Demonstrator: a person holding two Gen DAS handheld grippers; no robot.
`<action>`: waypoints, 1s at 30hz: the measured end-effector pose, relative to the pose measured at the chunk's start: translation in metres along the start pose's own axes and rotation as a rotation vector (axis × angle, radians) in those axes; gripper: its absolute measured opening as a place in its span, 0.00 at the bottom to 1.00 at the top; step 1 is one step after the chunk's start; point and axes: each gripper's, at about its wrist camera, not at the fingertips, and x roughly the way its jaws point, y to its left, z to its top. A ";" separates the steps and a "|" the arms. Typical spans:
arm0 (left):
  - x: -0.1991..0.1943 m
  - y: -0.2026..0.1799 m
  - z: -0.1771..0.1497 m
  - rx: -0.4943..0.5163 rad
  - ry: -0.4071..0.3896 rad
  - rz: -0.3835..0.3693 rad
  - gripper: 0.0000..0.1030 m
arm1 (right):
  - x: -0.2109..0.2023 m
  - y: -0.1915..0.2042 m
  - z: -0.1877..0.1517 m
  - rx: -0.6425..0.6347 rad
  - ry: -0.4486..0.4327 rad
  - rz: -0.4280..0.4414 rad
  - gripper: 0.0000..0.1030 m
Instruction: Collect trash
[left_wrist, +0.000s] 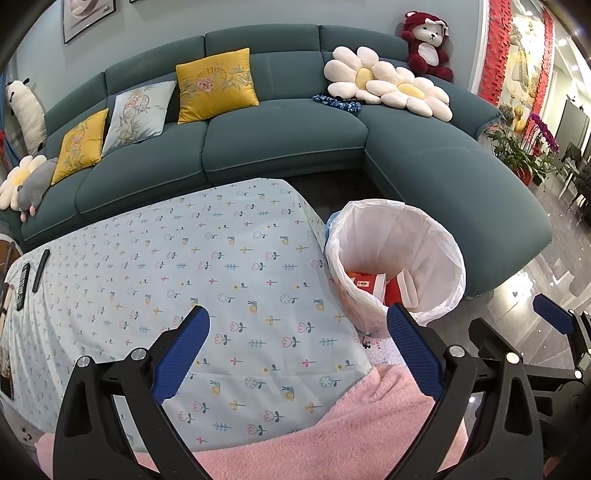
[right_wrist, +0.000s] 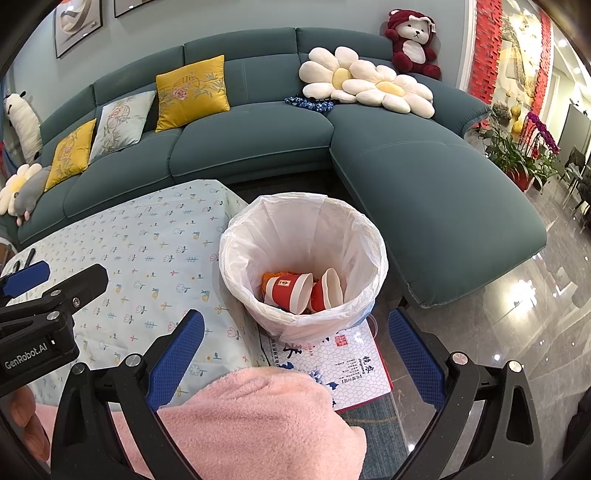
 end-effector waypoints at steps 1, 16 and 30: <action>0.000 0.000 0.000 0.000 -0.001 0.001 0.90 | 0.001 0.000 -0.001 0.000 0.000 0.000 0.93; 0.001 0.002 -0.001 0.002 0.000 0.002 0.89 | 0.002 -0.001 -0.001 0.002 0.003 0.000 0.93; 0.003 0.003 -0.002 0.001 0.005 -0.001 0.90 | 0.003 -0.001 -0.001 0.001 0.004 -0.001 0.93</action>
